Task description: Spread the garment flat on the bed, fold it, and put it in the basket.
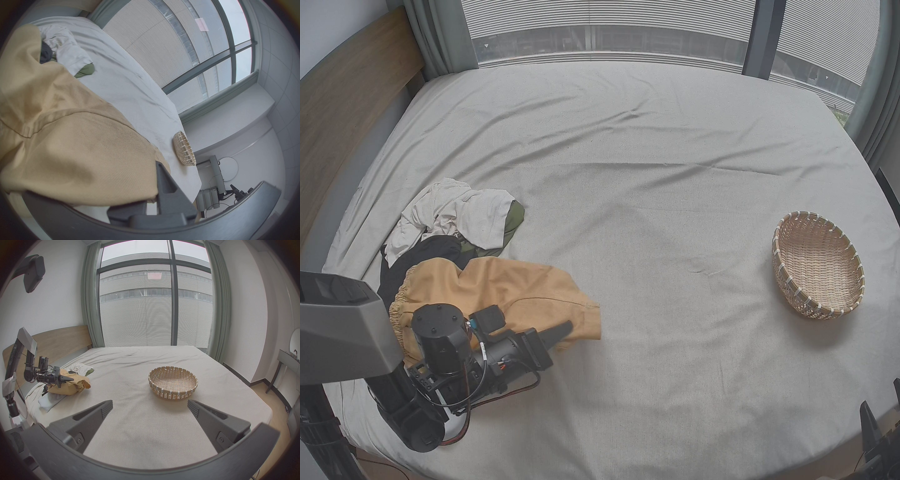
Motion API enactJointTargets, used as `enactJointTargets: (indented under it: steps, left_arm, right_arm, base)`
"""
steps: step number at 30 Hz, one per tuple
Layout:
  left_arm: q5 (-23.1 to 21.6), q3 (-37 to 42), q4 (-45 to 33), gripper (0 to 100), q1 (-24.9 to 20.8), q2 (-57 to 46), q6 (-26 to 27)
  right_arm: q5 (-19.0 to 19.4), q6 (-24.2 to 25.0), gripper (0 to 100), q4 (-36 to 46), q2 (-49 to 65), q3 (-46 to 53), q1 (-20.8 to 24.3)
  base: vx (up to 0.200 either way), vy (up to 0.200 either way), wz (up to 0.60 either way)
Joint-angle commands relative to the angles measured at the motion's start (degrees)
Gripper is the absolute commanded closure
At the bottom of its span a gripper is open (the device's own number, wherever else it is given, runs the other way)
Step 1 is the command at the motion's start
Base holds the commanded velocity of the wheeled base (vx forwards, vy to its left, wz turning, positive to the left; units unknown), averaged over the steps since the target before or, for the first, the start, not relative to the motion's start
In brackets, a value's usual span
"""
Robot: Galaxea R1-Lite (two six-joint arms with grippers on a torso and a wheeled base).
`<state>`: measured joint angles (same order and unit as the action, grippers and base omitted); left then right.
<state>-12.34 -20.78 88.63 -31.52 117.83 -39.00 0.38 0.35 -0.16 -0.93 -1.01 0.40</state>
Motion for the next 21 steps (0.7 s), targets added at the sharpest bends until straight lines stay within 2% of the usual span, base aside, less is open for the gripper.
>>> enactJointTargets:
  steps: [1,7,14,21]
  left_arm:
    - [0.74,-3.56,-0.03,100,-3.19,1.43,-0.03]
    - [1.44,-7.96,-3.28,100,-7.85,1.70,-0.03]
    - [1.61,-12.61,-6.45,100,-11.45,2.31,-0.03]
    - [1.70,-19.38,-8.29,100,-13.74,7.32,-0.03]
  right_arm:
    - [0.06,0.00,0,-0.02,0.66,1.01,0.04]
    - [-0.03,0.00,0,-0.02,0.66,0.92,0.04]
    - [-0.03,0.00,0,-0.02,0.66,1.01,0.04]
    - [0.06,0.00,0,-0.02,0.66,1.01,0.04]
  base:
    - [0.000,0.000,0.00]
    - [0.000,0.000,0.00]
    - [0.000,0.000,0.00]
    - [0.000,0.000,0.00]
